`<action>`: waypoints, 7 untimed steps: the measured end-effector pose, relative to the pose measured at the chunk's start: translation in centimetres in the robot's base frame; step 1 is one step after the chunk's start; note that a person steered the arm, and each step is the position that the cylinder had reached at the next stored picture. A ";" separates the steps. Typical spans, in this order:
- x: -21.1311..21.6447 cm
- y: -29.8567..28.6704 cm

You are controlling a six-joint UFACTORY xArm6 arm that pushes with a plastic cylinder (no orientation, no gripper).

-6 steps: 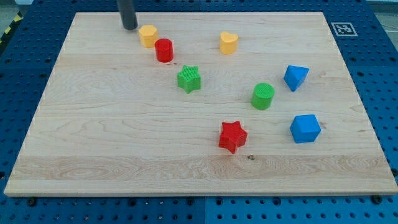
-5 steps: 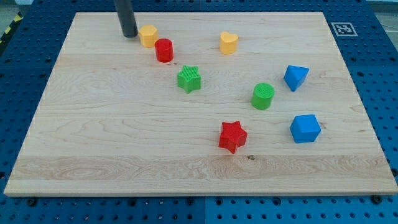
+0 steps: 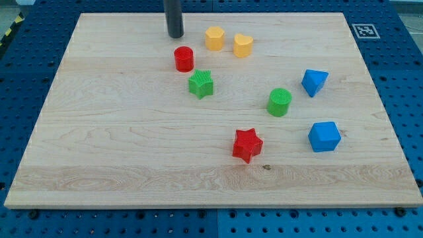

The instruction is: Push the yellow hexagon left to the yellow heart

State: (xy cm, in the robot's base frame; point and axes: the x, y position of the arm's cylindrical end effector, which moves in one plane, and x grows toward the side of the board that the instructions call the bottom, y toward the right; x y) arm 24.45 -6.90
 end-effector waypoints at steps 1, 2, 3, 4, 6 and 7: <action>-1.3 3.4; -0.1 5.8; -0.3 4.0; 0.5 3.7; 3.7 7.4; 3.6 5.6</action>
State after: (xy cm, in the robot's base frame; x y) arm 28.06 -1.27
